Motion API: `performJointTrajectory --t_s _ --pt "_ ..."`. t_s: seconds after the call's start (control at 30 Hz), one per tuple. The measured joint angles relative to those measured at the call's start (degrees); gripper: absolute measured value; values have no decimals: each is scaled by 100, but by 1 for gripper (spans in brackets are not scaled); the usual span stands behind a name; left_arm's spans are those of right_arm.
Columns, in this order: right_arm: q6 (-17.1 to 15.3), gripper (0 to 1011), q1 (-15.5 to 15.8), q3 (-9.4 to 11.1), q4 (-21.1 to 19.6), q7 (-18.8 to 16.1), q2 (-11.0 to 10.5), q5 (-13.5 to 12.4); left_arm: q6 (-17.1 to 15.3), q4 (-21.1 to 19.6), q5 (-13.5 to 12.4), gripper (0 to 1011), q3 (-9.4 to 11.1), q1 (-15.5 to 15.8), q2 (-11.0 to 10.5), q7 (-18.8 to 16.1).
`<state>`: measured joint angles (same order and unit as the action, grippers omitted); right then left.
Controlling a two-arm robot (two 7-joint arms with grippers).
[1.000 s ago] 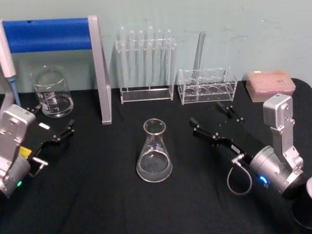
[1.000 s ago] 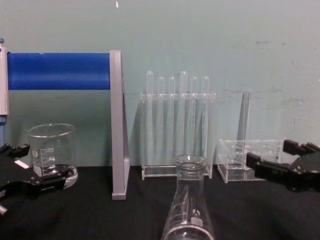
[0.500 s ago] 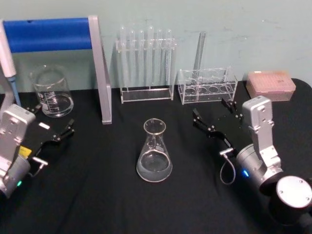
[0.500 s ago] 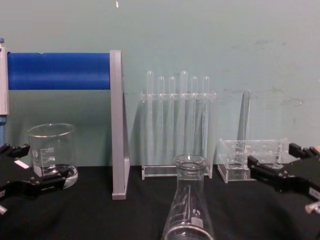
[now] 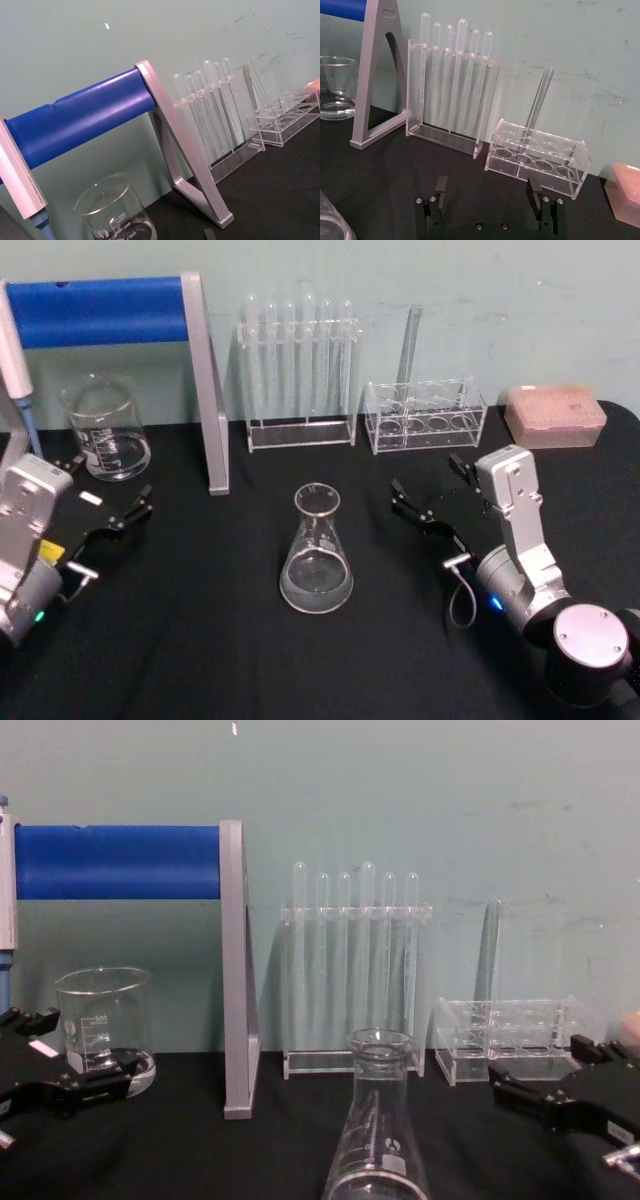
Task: Grasp the erlenmeyer flask with one hand, shake it three times, then place it back.
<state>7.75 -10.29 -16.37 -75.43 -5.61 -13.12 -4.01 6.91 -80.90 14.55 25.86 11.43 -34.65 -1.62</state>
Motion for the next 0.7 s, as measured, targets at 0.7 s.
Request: performJointTrajectory --t_s 0.7 --pt "13 1003 6 -16 -15 -20 -18 -22 0 0 0 1001 0 0 0 0"
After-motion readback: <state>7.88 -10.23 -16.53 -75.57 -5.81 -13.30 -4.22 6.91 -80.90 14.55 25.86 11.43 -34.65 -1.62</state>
